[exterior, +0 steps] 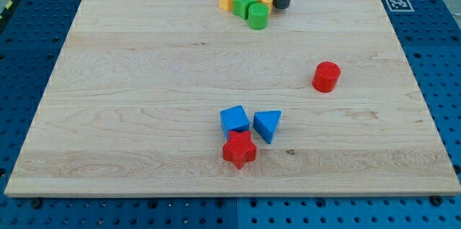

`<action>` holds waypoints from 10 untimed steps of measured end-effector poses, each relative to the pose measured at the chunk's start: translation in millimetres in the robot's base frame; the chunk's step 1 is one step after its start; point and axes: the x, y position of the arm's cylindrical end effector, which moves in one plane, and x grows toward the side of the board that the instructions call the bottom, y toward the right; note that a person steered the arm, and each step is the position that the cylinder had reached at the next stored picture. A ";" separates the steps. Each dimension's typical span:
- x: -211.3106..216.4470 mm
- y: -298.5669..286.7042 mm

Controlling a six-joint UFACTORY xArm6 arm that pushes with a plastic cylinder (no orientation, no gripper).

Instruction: Push the red circle to the top of the yellow heart

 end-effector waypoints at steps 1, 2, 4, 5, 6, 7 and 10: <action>0.0 -22.3; 0.0 -27.9; 22.4 38.5; 85.2 81.7; 144.6 117.4; 214.0 124.6; 229.2 62.6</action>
